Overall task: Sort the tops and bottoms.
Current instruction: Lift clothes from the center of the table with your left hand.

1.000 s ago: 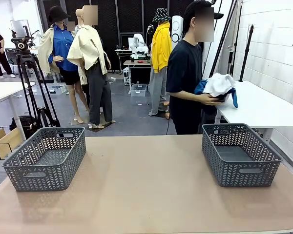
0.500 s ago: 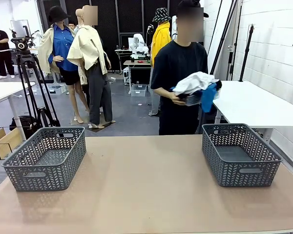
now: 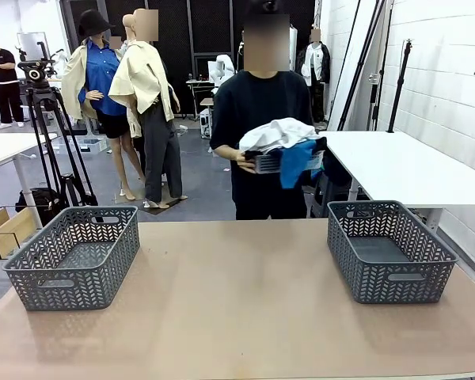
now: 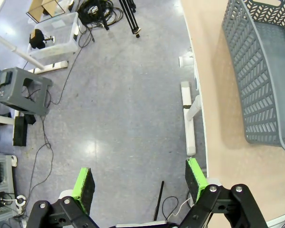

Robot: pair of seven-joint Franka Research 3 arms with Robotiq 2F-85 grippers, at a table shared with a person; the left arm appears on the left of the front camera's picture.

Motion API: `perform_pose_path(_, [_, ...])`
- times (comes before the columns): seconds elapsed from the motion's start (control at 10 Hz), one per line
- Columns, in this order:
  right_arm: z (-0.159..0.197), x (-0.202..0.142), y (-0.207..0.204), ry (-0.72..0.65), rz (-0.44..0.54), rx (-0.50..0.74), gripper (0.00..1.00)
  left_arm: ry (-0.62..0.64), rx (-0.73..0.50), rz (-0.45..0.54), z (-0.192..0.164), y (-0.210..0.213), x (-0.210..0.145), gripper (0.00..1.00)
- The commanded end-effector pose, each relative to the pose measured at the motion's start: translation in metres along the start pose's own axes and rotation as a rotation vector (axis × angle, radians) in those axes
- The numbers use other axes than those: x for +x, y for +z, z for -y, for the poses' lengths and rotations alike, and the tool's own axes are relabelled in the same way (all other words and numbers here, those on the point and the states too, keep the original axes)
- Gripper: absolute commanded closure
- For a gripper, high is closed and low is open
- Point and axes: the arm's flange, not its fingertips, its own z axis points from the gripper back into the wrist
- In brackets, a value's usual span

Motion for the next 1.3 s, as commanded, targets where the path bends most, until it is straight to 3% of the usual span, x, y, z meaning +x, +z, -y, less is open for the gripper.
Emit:
perform_pose_path(0.0, [0.0019, -0.0003, -0.0027, -0.004, -0.003, 0.002, 0.0, -0.003, 0.007, -0.008, -0.0016, -0.0013, -0.0023, 0.0])
perform_pose_path(1.2, [0.0019, -0.0003, -0.0027, -0.004, -0.003, 0.002, 0.0, -0.003, 0.007, -0.008, -0.0016, -0.0013, -0.0023, 0.0])
